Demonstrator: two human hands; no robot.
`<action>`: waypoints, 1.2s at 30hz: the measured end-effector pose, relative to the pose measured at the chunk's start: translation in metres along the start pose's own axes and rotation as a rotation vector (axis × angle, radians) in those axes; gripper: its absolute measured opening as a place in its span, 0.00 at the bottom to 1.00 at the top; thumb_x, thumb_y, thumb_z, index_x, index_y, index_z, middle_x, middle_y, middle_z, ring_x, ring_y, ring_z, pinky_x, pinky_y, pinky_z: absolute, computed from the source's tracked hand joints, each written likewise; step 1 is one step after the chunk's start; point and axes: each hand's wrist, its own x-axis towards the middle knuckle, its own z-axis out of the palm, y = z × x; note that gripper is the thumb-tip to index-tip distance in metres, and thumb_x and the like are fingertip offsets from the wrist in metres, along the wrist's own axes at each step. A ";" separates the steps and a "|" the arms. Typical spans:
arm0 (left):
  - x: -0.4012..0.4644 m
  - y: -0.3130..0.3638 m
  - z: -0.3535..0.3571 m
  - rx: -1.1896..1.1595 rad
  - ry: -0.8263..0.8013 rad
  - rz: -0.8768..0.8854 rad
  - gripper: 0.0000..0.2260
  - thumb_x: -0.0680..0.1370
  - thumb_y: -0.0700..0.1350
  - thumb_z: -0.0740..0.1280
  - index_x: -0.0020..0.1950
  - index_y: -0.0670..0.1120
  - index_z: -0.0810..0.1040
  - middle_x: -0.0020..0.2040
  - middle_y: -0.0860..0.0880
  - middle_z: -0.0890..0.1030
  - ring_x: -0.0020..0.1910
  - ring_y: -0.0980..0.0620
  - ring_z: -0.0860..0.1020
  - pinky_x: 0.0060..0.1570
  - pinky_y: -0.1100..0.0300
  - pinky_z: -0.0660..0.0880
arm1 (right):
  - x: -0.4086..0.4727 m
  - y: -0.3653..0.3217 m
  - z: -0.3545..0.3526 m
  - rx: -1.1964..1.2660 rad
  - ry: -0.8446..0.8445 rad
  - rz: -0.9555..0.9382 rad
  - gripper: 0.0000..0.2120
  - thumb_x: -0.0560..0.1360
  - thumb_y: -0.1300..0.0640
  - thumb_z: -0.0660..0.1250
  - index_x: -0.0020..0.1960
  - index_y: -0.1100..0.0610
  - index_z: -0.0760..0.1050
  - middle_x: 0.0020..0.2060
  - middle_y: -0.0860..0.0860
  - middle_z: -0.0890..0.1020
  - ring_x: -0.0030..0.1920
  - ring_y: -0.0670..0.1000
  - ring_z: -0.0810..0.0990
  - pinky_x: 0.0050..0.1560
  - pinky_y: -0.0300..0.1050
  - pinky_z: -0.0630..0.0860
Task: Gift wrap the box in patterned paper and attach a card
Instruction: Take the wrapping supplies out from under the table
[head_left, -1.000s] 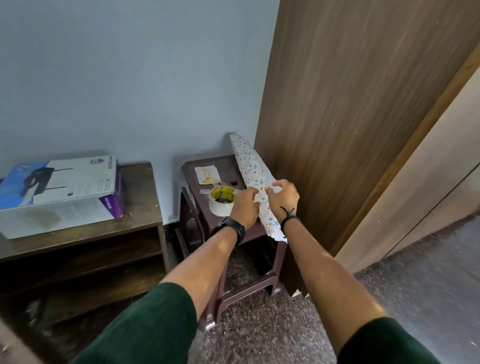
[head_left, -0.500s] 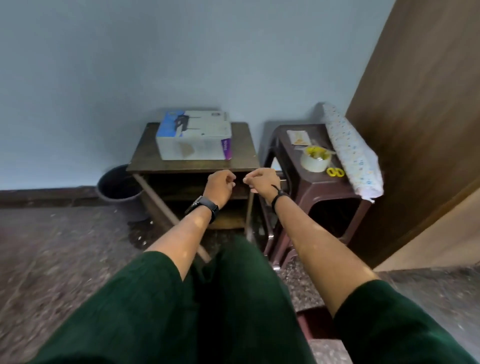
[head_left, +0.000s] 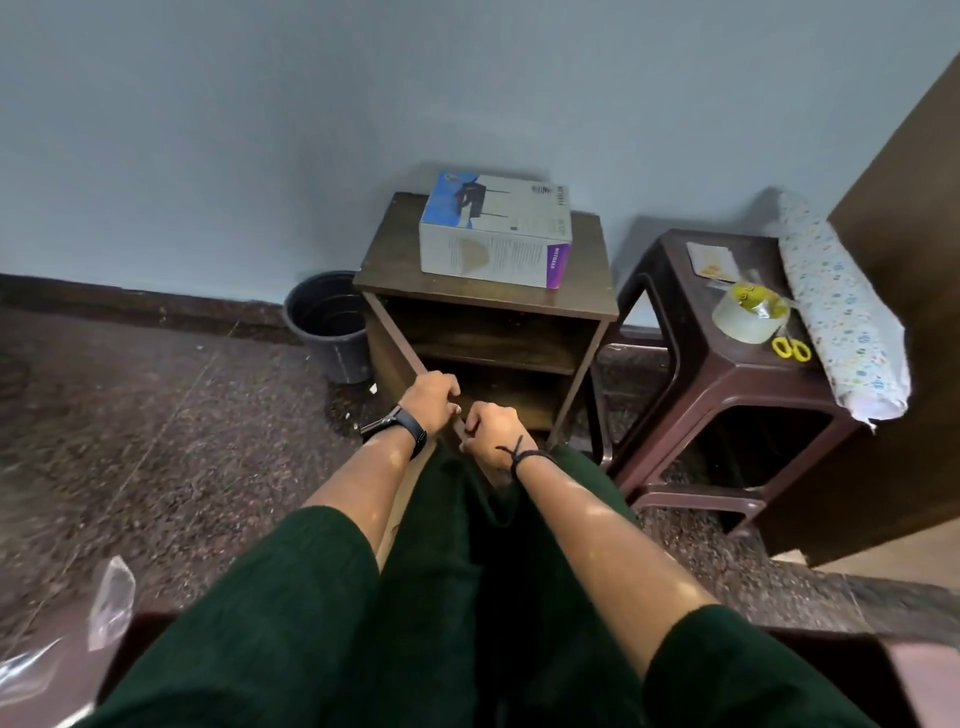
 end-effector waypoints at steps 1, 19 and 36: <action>0.000 -0.002 0.000 0.000 0.009 0.007 0.10 0.76 0.39 0.67 0.57 0.42 0.76 0.57 0.43 0.77 0.57 0.45 0.75 0.58 0.55 0.71 | 0.001 0.001 0.001 0.011 0.007 0.000 0.08 0.72 0.59 0.70 0.46 0.55 0.71 0.47 0.53 0.79 0.47 0.54 0.78 0.48 0.49 0.78; 0.042 0.015 0.033 0.317 -0.075 0.286 0.19 0.81 0.41 0.59 0.72 0.47 0.67 0.73 0.44 0.66 0.71 0.45 0.65 0.70 0.52 0.63 | 0.048 0.038 -0.048 -0.166 0.241 0.052 0.09 0.74 0.65 0.62 0.49 0.58 0.79 0.46 0.56 0.82 0.47 0.58 0.80 0.49 0.50 0.79; 0.141 0.024 0.045 0.519 0.006 0.482 0.28 0.79 0.33 0.55 0.77 0.39 0.49 0.76 0.41 0.55 0.76 0.43 0.52 0.74 0.47 0.52 | 0.141 0.089 -0.093 -0.466 0.422 -0.113 0.15 0.78 0.63 0.60 0.63 0.58 0.76 0.50 0.57 0.77 0.51 0.58 0.74 0.50 0.50 0.73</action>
